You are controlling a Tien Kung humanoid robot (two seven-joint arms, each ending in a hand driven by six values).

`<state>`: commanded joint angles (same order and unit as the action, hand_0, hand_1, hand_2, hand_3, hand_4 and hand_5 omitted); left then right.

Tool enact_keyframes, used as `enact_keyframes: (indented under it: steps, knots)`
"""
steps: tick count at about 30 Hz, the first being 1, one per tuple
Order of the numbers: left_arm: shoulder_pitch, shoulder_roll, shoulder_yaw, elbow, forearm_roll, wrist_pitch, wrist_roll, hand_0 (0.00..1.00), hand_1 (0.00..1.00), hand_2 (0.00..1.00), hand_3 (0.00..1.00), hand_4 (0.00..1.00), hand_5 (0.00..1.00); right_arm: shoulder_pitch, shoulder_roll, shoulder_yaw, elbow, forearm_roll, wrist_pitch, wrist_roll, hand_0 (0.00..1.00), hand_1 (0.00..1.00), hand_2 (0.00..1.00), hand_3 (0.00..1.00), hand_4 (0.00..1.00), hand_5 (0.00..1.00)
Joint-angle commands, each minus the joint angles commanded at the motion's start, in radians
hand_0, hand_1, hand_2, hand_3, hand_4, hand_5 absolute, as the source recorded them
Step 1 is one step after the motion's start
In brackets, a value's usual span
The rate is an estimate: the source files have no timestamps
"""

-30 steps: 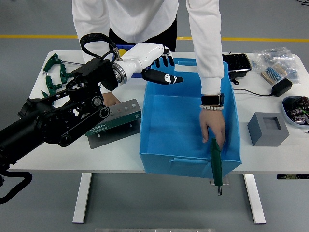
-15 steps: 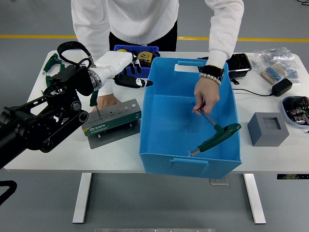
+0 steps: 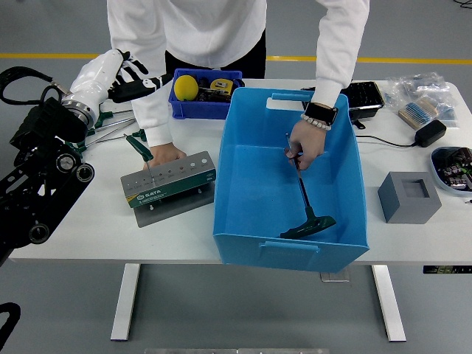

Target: Lift tool from toolbox,place it in box,lift tool from toolbox,place it in box

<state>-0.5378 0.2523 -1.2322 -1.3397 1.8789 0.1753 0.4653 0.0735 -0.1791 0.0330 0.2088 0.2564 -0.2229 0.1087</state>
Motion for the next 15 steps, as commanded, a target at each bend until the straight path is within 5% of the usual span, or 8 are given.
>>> enact_keyframes:
  steps: [7,12,14,15]
  knots:
    - [0.197,-0.008,-0.236,-0.111,-0.214,0.254,0.148,0.248,0.258,0.433,0.584,0.922,0.811,-0.003,0.002,-0.01,-0.002,0.017,0.001,0.005,0.68,0.653,0.72,0.596,0.865,0.754]
    - [0.36,-0.011,-0.24,-0.195,-0.429,0.468,0.081,0.247,0.29,0.495,0.635,0.888,0.796,-0.004,0.003,-0.011,-0.003,0.019,0.001,0.006,0.68,0.654,0.719,0.596,0.865,0.754]
    - [0.41,-0.019,-0.244,-0.23,-0.507,0.47,0.051,0.247,0.29,0.495,0.635,0.888,0.796,-0.005,0.004,-0.011,-0.004,0.021,0.0,0.006,0.68,0.654,0.719,0.596,0.865,0.754]
    - [0.434,-0.024,-0.246,-0.248,-0.552,0.47,0.038,0.379,0.442,0.601,0.682,0.856,0.793,-0.005,0.005,-0.01,-0.004,0.022,0.0,0.006,0.679,0.654,0.719,0.595,0.864,0.754]
